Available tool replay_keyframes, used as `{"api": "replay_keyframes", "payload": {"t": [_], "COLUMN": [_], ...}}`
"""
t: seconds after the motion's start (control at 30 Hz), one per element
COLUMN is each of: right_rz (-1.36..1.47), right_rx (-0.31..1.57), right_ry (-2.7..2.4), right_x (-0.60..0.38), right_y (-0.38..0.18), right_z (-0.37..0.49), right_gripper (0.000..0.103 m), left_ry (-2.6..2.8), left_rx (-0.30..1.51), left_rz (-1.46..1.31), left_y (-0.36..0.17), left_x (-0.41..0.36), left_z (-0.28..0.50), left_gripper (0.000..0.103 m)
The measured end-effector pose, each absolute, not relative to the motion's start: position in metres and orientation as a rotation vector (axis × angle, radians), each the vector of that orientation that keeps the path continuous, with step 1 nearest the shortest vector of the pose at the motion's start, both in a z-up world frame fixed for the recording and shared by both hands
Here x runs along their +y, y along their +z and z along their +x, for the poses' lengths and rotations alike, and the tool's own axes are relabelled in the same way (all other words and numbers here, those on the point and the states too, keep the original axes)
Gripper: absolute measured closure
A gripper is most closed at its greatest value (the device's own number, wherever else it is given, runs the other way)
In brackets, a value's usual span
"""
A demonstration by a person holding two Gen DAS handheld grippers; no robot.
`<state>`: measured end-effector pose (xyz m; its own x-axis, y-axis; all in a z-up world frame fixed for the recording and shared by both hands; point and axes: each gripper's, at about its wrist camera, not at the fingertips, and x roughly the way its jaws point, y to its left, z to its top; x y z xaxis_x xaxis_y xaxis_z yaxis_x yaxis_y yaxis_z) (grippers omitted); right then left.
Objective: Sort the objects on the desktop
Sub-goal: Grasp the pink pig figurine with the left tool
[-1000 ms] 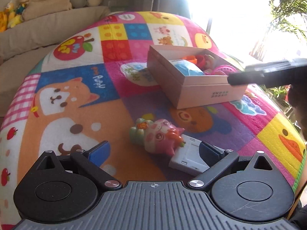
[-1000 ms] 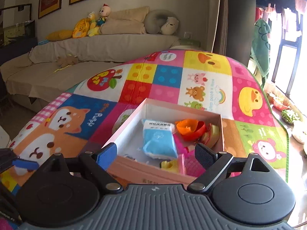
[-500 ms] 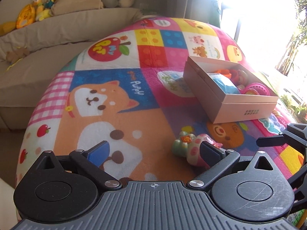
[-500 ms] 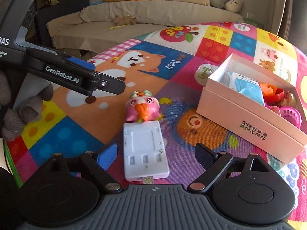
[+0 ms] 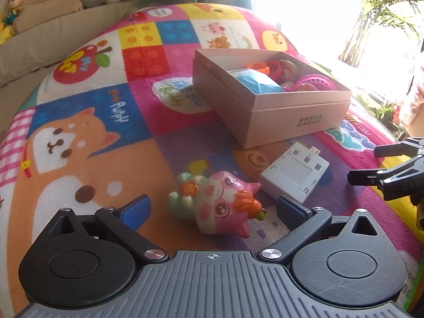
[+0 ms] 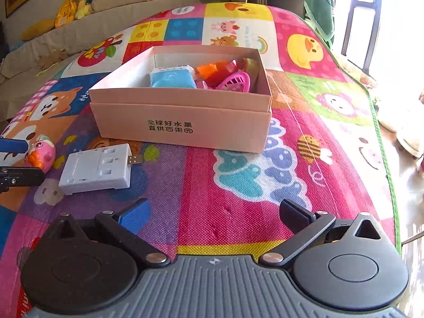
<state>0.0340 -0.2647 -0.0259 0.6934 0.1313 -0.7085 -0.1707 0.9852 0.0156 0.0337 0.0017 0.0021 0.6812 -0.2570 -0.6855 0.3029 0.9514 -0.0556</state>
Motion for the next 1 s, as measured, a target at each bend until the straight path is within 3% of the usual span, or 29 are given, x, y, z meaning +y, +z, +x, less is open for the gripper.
{"api": "replay_keyframes", "payload": {"t": [0.33,0.67,0.83,1.0], "right_rz": [-0.023,-0.04,-0.04,-0.05], "right_rx": [0.778,0.77,0.768,0.763], "right_ry": [0.146,0.134,0.133,0.135], "right_x": [-0.262,-0.259,-0.259,-0.256], "right_y": [-0.03,-0.03,-0.03,-0.029], "right_z": [0.033,0.032,0.032,0.031], "right_gripper": [0.0,0.0,0.0,0.0], "left_ry": [-0.505,-0.281,-0.29,-0.243], "left_rx": [0.778,0.774,0.758,0.746], "left_rz": [0.04,-0.048,-0.052,-0.016], "left_y": [0.004,0.006,0.008,0.01], "left_x": [-0.009,-0.009,-0.011,-0.001], "left_z": [0.009,0.032,0.029,0.018], "left_gripper": [0.0,0.0,0.023,0.024]}}
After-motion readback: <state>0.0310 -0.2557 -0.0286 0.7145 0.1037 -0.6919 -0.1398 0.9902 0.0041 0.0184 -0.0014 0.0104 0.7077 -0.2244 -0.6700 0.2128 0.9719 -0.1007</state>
